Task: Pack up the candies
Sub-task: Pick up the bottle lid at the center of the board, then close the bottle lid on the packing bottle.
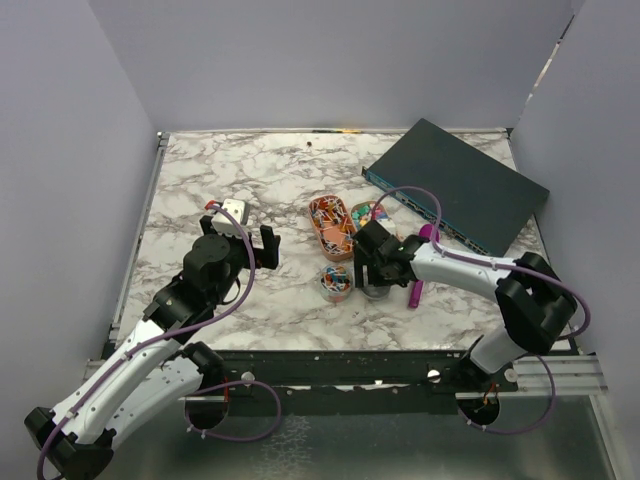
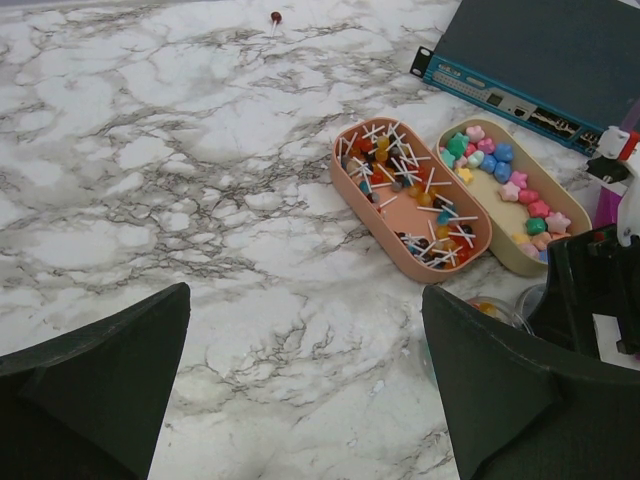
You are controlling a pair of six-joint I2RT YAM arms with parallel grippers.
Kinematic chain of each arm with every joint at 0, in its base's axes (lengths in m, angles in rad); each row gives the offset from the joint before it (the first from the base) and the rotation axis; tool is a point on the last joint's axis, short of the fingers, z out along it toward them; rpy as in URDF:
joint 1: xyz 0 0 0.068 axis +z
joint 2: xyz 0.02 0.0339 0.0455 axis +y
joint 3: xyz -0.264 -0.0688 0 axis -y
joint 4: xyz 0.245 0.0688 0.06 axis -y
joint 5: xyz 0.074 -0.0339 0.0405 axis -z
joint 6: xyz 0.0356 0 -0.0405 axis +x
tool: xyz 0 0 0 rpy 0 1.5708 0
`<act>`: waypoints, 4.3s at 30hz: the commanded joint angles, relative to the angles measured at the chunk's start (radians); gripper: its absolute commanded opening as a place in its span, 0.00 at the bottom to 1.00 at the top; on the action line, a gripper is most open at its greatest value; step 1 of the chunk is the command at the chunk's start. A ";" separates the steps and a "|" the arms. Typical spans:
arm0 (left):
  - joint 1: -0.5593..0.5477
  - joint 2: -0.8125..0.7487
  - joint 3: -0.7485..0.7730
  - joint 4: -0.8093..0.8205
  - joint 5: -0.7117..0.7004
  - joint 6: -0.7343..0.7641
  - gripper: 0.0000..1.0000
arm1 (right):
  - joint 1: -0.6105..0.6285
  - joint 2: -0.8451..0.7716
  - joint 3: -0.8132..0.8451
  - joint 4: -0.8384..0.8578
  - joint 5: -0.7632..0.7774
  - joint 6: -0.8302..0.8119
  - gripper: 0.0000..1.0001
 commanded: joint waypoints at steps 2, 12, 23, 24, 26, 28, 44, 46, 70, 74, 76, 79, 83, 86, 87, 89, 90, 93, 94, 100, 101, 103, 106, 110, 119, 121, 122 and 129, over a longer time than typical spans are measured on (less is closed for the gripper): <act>0.003 -0.003 0.000 -0.005 -0.019 0.012 0.99 | 0.010 -0.086 -0.015 -0.059 -0.003 0.008 0.76; 0.004 0.000 0.000 -0.005 -0.018 0.009 0.99 | 0.011 -0.199 0.084 -0.190 -0.047 -0.072 0.75; 0.003 -0.007 0.000 -0.005 -0.019 0.009 0.99 | 0.012 -0.176 0.272 -0.230 -0.155 -0.137 0.72; 0.004 -0.008 0.001 -0.005 -0.020 0.009 0.99 | 0.014 -0.168 0.282 -0.231 -0.162 -0.142 0.72; 0.003 -0.007 0.000 -0.005 -0.020 0.010 0.99 | 0.021 -0.151 0.299 -0.233 -0.172 -0.147 0.72; 0.003 -0.006 0.001 -0.005 -0.018 0.010 0.99 | 0.030 -0.134 0.314 -0.229 -0.181 -0.151 0.71; 0.003 -0.040 -0.001 -0.007 -0.035 0.012 0.99 | 0.138 0.086 0.428 -0.257 -0.131 -0.180 0.71; 0.004 -0.041 -0.001 -0.006 -0.036 0.012 0.99 | 0.143 0.105 0.431 -0.260 -0.125 -0.181 0.71; 0.004 -0.039 -0.001 -0.006 -0.035 0.014 0.99 | 0.161 0.188 0.454 -0.227 -0.077 -0.175 0.72; 0.003 -0.040 -0.002 -0.006 -0.037 0.013 0.99 | 0.160 0.205 0.462 -0.225 -0.076 -0.175 0.72; 0.004 -0.040 -0.003 -0.007 -0.037 0.013 0.99 | 0.161 0.211 0.465 -0.224 -0.078 -0.176 0.72; 0.003 -0.042 -0.001 -0.006 -0.038 0.013 0.99 | 0.161 0.218 0.470 -0.226 -0.077 -0.178 0.72; 0.004 -0.041 -0.001 -0.006 -0.036 0.013 0.99 | 0.162 0.223 0.469 -0.220 -0.081 -0.177 0.72; 0.004 -0.041 -0.001 -0.007 -0.037 0.014 0.99 | 0.162 0.226 0.468 -0.217 -0.085 -0.174 0.72; 0.004 -0.041 -0.002 -0.006 -0.036 0.014 0.99 | 0.162 0.226 0.466 -0.212 -0.087 -0.172 0.72; 0.004 -0.042 -0.001 -0.007 -0.036 0.013 0.99 | 0.164 0.229 0.462 -0.208 -0.088 -0.171 0.72; 0.004 -0.042 -0.002 -0.007 -0.036 0.014 0.99 | 0.165 0.231 0.461 -0.207 -0.089 -0.171 0.72; 0.004 -0.042 -0.001 -0.006 -0.036 0.013 0.99 | 0.169 0.237 0.459 -0.209 -0.086 -0.171 0.73; 0.004 -0.042 -0.001 -0.006 -0.035 0.013 0.99 | 0.172 0.237 0.457 -0.209 -0.083 -0.170 0.74; 0.005 -0.041 -0.001 -0.005 -0.031 0.014 0.99 | 0.185 0.242 0.444 -0.207 -0.064 -0.160 0.78; 0.004 -0.040 -0.001 -0.005 -0.031 0.013 0.99 | 0.187 0.241 0.441 -0.207 -0.061 -0.158 0.79; 0.004 -0.039 -0.001 -0.005 -0.030 0.013 0.99 | 0.190 0.239 0.438 -0.207 -0.053 -0.158 0.82; 0.004 -0.039 -0.001 -0.005 -0.027 0.014 0.99 | 0.192 0.238 0.437 -0.209 -0.040 -0.154 0.88; 0.004 -0.039 -0.002 -0.004 -0.027 0.014 0.99 | 0.193 0.234 0.440 -0.212 -0.029 -0.151 1.00; 0.003 -0.039 -0.001 -0.005 -0.031 0.014 0.99 | 0.194 0.187 0.450 -0.208 -0.021 -0.132 1.00; 0.004 -0.039 -0.001 -0.005 -0.031 0.014 0.99 | 0.194 0.167 0.452 -0.208 -0.031 -0.129 1.00; 0.004 -0.039 -0.001 -0.005 -0.031 0.015 0.99 | 0.194 0.156 0.450 -0.207 -0.036 -0.128 1.00; 0.004 -0.036 -0.002 -0.005 -0.031 0.014 0.99 | 0.194 0.088 0.426 -0.176 -0.055 -0.113 0.99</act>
